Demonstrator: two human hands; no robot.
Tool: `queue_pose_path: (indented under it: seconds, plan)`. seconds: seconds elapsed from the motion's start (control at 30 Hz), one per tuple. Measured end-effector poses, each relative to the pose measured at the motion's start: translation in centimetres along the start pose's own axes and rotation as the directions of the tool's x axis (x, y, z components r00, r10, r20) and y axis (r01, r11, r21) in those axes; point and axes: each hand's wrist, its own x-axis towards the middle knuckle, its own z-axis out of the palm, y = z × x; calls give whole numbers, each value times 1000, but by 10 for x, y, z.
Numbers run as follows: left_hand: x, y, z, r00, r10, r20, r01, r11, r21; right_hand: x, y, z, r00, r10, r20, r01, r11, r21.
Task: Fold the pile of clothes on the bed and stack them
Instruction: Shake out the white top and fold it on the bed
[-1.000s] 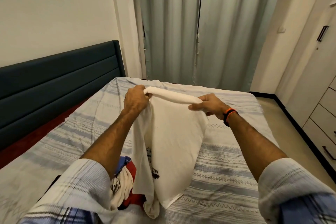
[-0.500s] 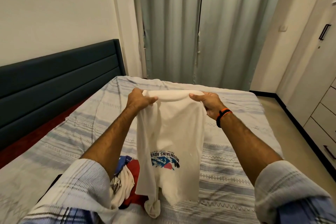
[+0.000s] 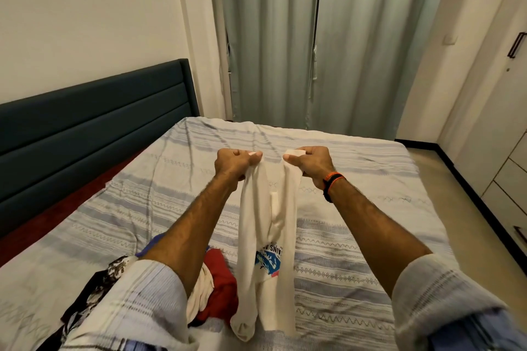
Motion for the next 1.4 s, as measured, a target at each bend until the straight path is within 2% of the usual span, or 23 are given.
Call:
queue_pose_path:
  seconds: [0.1,0.2,0.37,0.57,0.7,0.93,1.07,1.23,1.4]
  plan:
    - [-5,3,8,1000,-14,0,14,1000,20,-6,-7,9,996,-53,67,54,999,-4]
    - [-9,7,13,995,-99,13,99,995,-33,-12,-11,14,988,-95,123,101,994,-41]
    - [-20,14,16,976,-141,168,165,976,-142,-15,-9,21,991,-134,24,136,974,-179]
    - [-27,17,17,963,-156,218,183,977,-112,-26,-15,20,970,-221,98,240,929,-282]
    - [-28,18,18,973,-167,161,187,975,-117,-33,-18,21,948,-300,110,319,898,-304]
    - [-26,18,17,964,-242,114,263,933,-247,-42,-20,15,895,-414,166,446,827,-342]
    - [-29,19,18,963,-250,98,267,921,-283,-44,-23,14,872,-438,217,489,785,-381]
    - [-28,20,16,967,-245,77,256,917,-306,-46,-21,10,832,-434,346,542,771,-334]
    - [-27,18,16,968,-236,90,252,914,-319,-47,-22,18,811,-506,293,585,697,-415]
